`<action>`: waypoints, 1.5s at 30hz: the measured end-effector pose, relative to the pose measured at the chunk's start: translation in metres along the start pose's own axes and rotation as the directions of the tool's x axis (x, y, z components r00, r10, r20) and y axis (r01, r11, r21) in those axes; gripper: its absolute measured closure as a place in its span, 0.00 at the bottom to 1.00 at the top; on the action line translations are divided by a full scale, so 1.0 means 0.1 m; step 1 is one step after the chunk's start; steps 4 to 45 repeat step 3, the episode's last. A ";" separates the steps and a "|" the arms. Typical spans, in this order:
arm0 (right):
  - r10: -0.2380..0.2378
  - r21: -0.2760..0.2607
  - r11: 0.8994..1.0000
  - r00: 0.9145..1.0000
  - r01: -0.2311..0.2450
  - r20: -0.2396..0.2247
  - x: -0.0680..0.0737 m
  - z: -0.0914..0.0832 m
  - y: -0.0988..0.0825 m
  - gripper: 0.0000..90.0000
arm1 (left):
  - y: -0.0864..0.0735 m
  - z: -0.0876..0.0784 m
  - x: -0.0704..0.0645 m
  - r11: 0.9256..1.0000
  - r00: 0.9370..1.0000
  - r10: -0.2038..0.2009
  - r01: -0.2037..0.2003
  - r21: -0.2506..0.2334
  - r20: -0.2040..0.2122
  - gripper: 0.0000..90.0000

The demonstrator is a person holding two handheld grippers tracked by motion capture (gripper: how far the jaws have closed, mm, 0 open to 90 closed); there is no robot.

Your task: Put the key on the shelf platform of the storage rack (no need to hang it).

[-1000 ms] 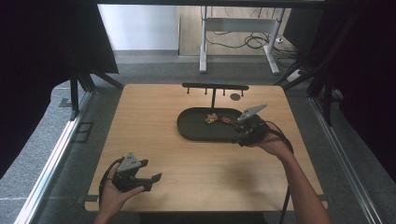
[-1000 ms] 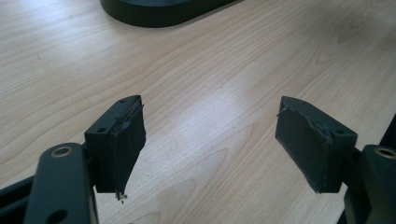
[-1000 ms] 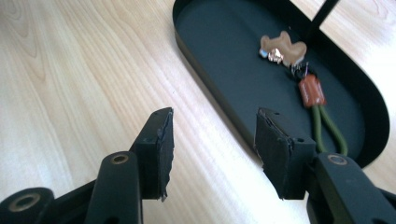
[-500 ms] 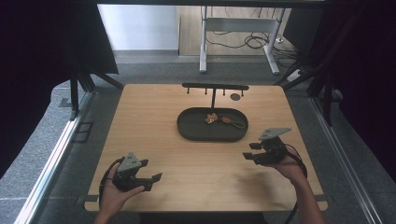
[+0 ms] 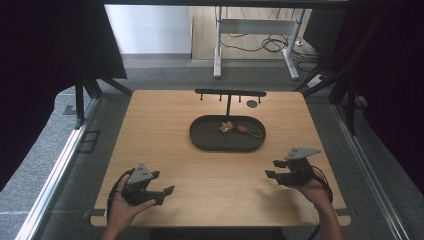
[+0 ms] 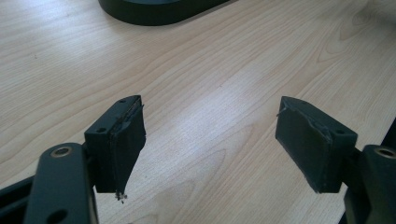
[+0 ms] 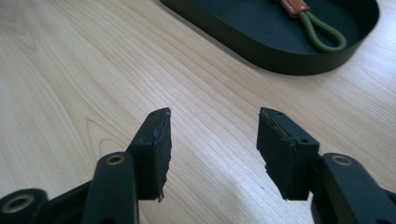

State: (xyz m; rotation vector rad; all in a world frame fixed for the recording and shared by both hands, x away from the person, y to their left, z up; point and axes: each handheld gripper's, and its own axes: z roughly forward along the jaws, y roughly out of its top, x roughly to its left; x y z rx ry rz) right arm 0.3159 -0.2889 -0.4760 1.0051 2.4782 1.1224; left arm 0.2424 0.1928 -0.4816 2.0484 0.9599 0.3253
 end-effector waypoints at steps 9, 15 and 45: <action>0.023 0.018 1.000 0.999 -0.024 0.046 -0.01 0.04 -0.13 0.46 | 0.00 0.00 0.01 1.000 1.000 -0.004 0.004 0.001 -0.003 0.27; 0.023 0.018 1.000 0.999 -0.024 0.046 -0.01 0.04 -0.13 0.46 | 0.00 0.00 0.01 1.000 1.000 -0.004 0.004 0.001 -0.003 0.27; 0.023 0.018 1.000 0.999 -0.024 0.046 -0.01 0.04 -0.13 0.46 | 0.00 0.00 0.01 1.000 1.000 -0.004 0.004 0.001 -0.003 0.27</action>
